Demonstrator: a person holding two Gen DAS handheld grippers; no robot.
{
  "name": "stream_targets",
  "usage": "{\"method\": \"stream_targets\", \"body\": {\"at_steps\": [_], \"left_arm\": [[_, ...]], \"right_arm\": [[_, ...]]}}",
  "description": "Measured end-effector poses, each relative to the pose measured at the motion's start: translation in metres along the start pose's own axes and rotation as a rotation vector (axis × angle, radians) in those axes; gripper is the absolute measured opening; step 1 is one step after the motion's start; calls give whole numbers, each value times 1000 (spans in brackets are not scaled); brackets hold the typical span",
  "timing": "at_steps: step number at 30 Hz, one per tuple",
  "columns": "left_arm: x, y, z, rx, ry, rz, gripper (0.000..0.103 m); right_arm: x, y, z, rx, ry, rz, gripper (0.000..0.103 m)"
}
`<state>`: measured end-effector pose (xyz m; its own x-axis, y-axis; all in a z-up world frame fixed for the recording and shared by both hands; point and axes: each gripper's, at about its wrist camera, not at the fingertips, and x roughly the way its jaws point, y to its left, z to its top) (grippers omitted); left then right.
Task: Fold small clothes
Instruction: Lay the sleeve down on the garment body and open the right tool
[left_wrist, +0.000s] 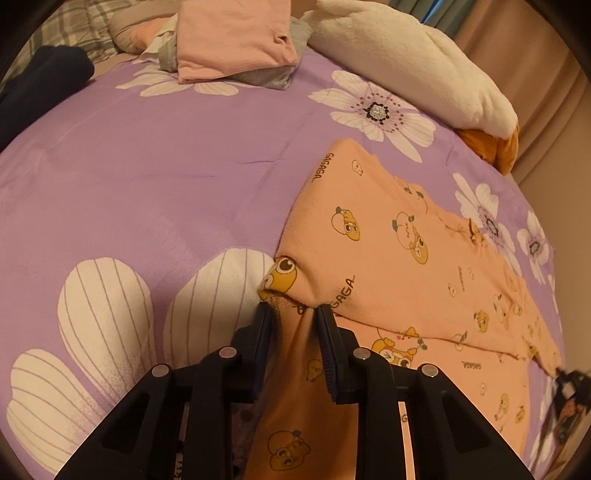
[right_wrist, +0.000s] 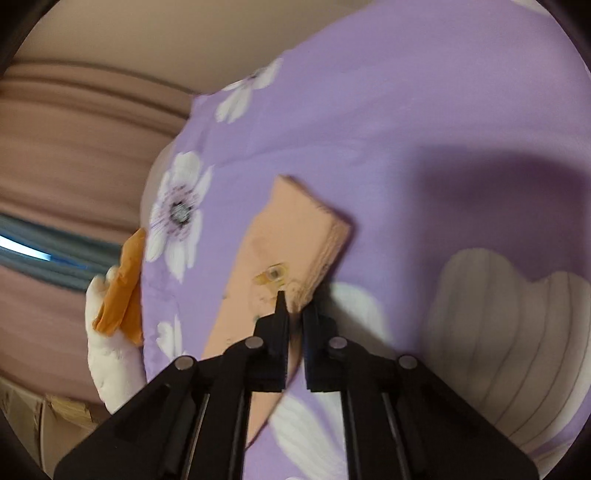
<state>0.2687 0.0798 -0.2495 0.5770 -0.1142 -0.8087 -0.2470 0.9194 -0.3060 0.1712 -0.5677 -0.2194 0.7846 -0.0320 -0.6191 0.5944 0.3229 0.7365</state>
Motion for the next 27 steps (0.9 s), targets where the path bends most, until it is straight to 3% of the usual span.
{"method": "stream_targets", "body": {"at_steps": [2, 4, 8, 10, 13, 15, 18, 20, 21, 24, 25, 27], "left_arm": [[0, -3, -1, 24, -6, 17, 26], [0, -5, -2, 24, -11, 30, 26], [0, -7, -1, 26, -14, 34, 26], [1, -5, -1, 20, -12, 21, 26], [1, 1, 1, -9, -8, -6, 26], [0, 3, 0, -19, -9, -18, 26], [0, 3, 1, -21, -7, -24, 26], [0, 4, 1, -38, -2, -32, 28], [-1, 5, 2, -54, 7, -41, 30], [-8, 9, 5, -122, 62, -108, 33], [-11, 11, 5, -147, 74, -141, 33], [-19, 9, 6, -158, 74, -214, 34]], "right_arm": [[-2, 26, 1, -98, -7, 22, 6], [-8, 77, -12, -269, -15, 26, 5], [-1, 164, -71, -459, 69, 191, 5], [8, 209, -132, -586, 163, 287, 5], [31, 235, -216, -673, 334, 355, 9], [57, 241, -280, -733, 505, 348, 9], [64, 232, -331, -797, 623, 334, 13], [55, 227, -337, -794, 611, 317, 28], [48, 227, -331, -785, 586, 312, 41], [9, 225, -297, -760, 398, 268, 51], [-7, 218, -285, -744, 298, 233, 56], [-26, 196, -279, -735, 184, 166, 65]]}}
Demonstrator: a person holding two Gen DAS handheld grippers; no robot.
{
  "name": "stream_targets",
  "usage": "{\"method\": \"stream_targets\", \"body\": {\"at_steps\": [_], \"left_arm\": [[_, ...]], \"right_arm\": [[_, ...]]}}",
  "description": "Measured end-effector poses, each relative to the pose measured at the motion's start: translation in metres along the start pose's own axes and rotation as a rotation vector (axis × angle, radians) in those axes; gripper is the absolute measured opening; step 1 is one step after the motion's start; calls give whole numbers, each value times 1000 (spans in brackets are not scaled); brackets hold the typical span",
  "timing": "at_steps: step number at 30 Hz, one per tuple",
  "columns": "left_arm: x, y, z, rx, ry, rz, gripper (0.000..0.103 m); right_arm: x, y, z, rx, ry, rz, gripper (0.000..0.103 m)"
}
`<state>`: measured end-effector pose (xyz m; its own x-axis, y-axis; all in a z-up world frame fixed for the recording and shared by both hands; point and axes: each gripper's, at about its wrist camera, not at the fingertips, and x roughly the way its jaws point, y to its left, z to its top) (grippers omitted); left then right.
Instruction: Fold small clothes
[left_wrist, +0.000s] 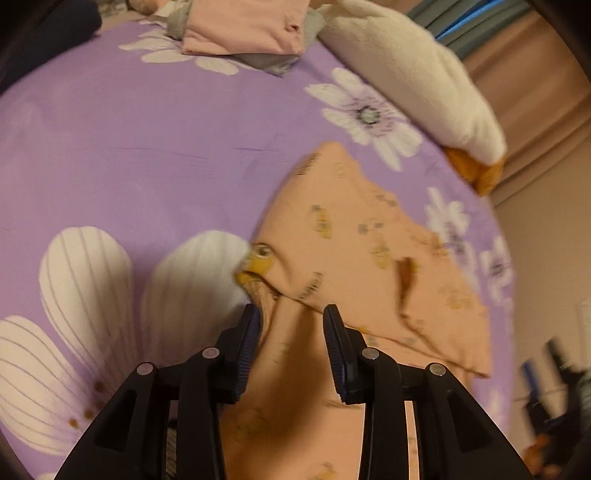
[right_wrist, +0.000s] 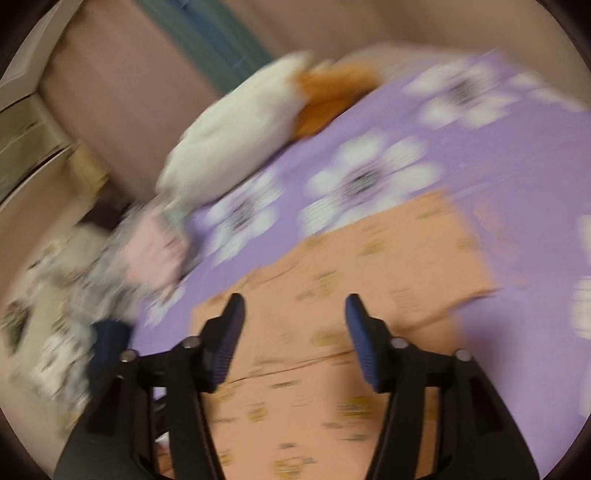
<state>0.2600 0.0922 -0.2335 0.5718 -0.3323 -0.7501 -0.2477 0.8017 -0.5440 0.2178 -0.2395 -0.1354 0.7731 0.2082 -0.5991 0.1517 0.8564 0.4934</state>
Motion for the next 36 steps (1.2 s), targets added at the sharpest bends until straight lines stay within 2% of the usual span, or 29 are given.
{"method": "stream_targets", "body": {"at_steps": [1, 2, 4, 5, 7, 9, 12, 14, 16, 18, 22, 24, 26, 28, 29, 30, 33, 34, 36], "left_arm": [[-3, -3, 0, 7, -2, -23, 34], [-6, -10, 0, 27, -5, -62, 34], [-7, -22, 0, 41, 3, -164, 42], [-5, -25, 0, 27, 18, -202, 50], [0, -29, 0, -5, 43, -248, 50], [-1, -35, 1, 4, 48, -204, 50], [-9, -42, 5, 32, 8, -158, 50], [-17, -38, 5, 9, -36, -112, 50], [-31, -28, 5, -28, -119, -57, 50], [-40, -25, 5, -36, -130, -35, 50], [-38, -56, -1, 133, -43, -211, 51], [-18, -74, -5, 172, -15, -300, 60], [19, -82, 0, 153, 60, -275, 60], [62, -86, 6, 104, 206, -215, 60], [81, -88, 6, 90, 270, -237, 60], [94, -88, 6, 74, 302, -260, 60], [101, -90, 6, 33, 258, -288, 59], [102, -92, 7, 23, 249, -309, 57], [108, -93, 10, -31, 251, -319, 25]], "right_arm": [[-8, -14, -6, 13, -34, -60, 66], [-12, -27, -15, 38, -37, -77, 66], [-2, -58, -24, 126, 27, -74, 66], [7, -78, -27, 196, 67, -75, 66], [14, -95, -29, 266, 88, -79, 65], [12, -103, -27, 273, 79, -88, 65], [-2, -102, -24, 249, 33, -90, 65], [-6, -104, -24, 243, 22, -77, 65], [-2, -108, -26, 252, 41, -68, 65], [1, -112, -29, 278, 56, -67, 65], [3, -115, -30, 270, 68, -66, 65], [1, -115, -31, 270, 62, -55, 65], [0, -117, -31, 284, 55, -28, 65], [3, -119, -32, 297, 70, -5, 65], [4, -119, -32, 295, 78, -2, 65], [5, -120, -31, 293, 80, -6, 65], [5, -122, -30, 295, 75, -18, 65], [5, -123, -30, 301, 76, -5, 65], [5, -126, -31, 317, 75, 18, 65]]}}
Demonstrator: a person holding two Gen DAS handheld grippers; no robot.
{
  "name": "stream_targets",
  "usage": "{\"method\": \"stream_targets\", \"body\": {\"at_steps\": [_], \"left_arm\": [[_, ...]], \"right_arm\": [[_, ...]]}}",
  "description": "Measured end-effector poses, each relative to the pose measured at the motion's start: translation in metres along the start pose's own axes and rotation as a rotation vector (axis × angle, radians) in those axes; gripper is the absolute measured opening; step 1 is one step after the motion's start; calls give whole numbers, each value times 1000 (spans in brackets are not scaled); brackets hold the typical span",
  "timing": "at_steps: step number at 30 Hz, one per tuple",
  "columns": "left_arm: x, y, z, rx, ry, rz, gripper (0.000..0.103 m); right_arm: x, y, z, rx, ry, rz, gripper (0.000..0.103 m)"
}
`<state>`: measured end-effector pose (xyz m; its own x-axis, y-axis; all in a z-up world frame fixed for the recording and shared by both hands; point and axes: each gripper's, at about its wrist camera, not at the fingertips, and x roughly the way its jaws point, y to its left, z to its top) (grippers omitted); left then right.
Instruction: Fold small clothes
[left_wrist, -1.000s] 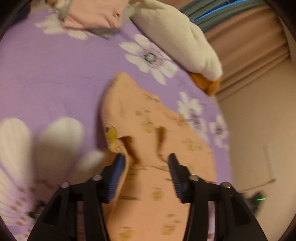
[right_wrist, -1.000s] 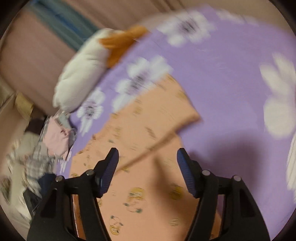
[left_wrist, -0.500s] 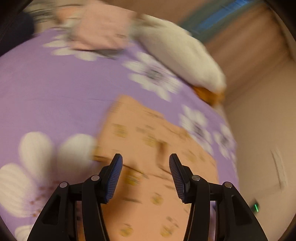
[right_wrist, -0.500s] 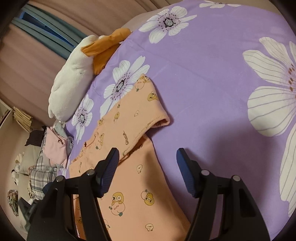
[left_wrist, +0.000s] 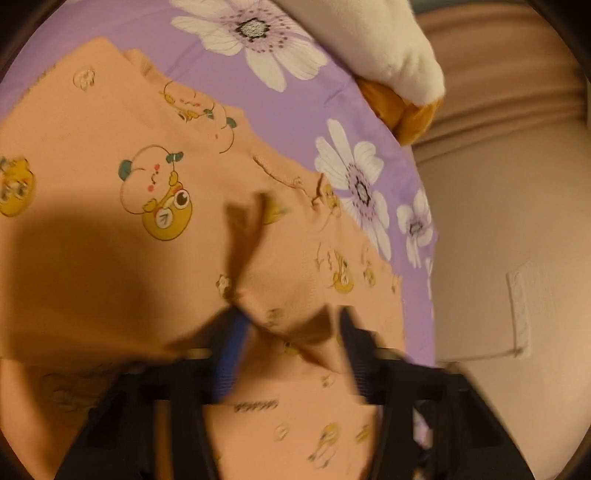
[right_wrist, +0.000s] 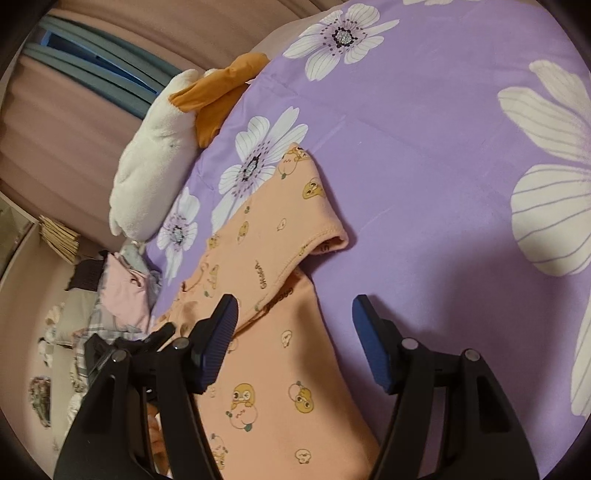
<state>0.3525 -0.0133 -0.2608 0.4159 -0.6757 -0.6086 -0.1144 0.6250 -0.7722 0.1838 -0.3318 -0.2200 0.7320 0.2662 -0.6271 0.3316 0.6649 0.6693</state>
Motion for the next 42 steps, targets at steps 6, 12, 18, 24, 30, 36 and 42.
{"method": "stream_targets", "body": {"at_steps": [6, 12, 18, 24, 30, 36, 42], "left_arm": [[-17, -16, 1, 34, -154, 147, 9], [-71, -14, 9, 86, -298, 242, 8], [-87, 21, -9, 37, -359, 311, 8], [-89, 52, -13, -9, -313, 270, 8], [-139, 57, -17, -81, -533, 467, 8], [-145, 38, -17, 1, -503, 238, 8], [-70, 22, -9, 136, -305, 425, 8]], "right_arm": [[-3, 0, 3, -37, -18, -29, 65], [-3, -3, 4, -21, -16, -28, 65], [8, 44, 0, -206, -13, -18, 65], [48, 57, -3, -339, 17, -204, 48], [36, 26, 10, -225, -19, -238, 26], [5, 22, 12, -139, -53, -116, 32], [38, 35, 3, -208, -4, -209, 32]]}}
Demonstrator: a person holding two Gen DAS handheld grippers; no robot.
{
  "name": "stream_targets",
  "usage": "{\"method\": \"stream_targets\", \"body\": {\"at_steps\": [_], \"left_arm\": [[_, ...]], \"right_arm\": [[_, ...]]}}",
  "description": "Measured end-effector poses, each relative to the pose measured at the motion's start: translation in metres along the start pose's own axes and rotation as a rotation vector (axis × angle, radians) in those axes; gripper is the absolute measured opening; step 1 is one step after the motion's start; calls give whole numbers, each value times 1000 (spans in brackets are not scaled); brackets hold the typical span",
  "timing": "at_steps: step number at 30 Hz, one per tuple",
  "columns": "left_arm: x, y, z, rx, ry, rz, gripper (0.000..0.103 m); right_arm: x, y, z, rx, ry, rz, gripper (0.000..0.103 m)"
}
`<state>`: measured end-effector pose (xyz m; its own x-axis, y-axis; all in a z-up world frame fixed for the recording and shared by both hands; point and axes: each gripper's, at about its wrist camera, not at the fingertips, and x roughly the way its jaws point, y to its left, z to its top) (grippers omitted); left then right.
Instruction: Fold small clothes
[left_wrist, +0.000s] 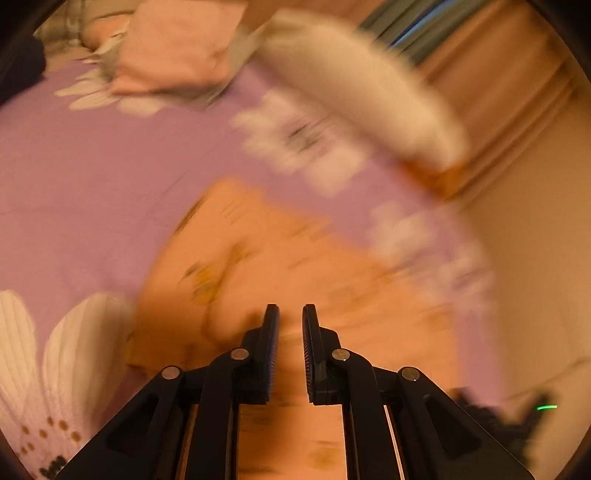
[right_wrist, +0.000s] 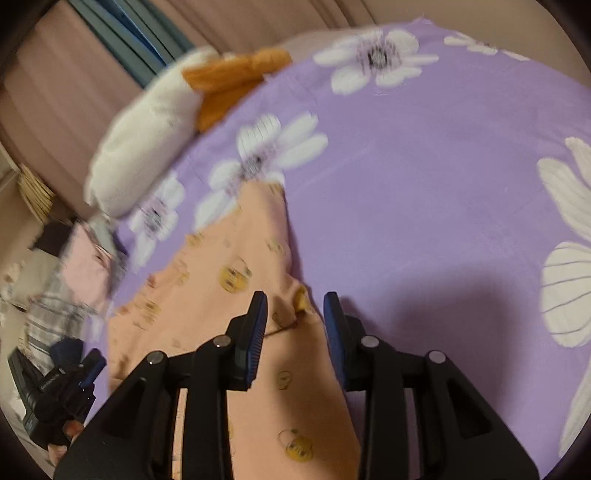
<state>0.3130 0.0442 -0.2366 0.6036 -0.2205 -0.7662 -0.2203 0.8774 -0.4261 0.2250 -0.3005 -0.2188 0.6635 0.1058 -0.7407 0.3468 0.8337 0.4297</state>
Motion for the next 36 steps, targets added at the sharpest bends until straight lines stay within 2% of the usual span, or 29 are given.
{"method": "stream_targets", "body": {"at_steps": [1, 3, 6, 8, 12, 13, 14, 15, 16, 21, 26, 31, 33, 36], "left_arm": [[8, 1, -3, 12, 11, 59, 8], [1, 8, -5, -7, -55, 36, 8], [-20, 22, -1, -106, -114, 75, 9], [-29, 27, 2, -113, -153, 107, 9], [-13, 28, 1, -116, -102, -12, 9], [-8, 27, 0, -115, -80, -19, 9], [-5, 28, -2, -101, -59, 5, 9], [1, 24, -4, -75, -50, 51, 9], [2, 21, -7, -42, -67, 67, 9], [1, 31, -3, -88, -41, 35, 9], [0, 31, -5, -74, -39, 44, 11], [-6, 22, -12, 3, -56, 123, 11], [-8, 21, -13, -3, -52, 145, 11], [-20, 25, -13, -45, -15, 109, 11]], "right_arm": [[9, -1, -1, 5, 25, -34, 28], [9, -1, -2, 1, 3, -28, 28], [5, 2, 2, -4, -1, -51, 32], [5, 19, 0, -72, -9, -42, 33], [5, 47, 1, -133, 19, 32, 40], [9, 54, 0, -159, 29, 30, 42], [13, 55, -1, -178, 37, 1, 43], [18, 58, -4, -217, 45, -61, 38], [19, 59, -5, -243, 41, -72, 37], [13, 67, -6, -334, 79, -148, 36], [8, 55, 0, -294, 100, -109, 36], [9, 44, -12, -255, 122, -90, 35], [9, 46, -14, -265, 122, -101, 35], [9, 49, -15, -285, 124, -123, 36]]}}
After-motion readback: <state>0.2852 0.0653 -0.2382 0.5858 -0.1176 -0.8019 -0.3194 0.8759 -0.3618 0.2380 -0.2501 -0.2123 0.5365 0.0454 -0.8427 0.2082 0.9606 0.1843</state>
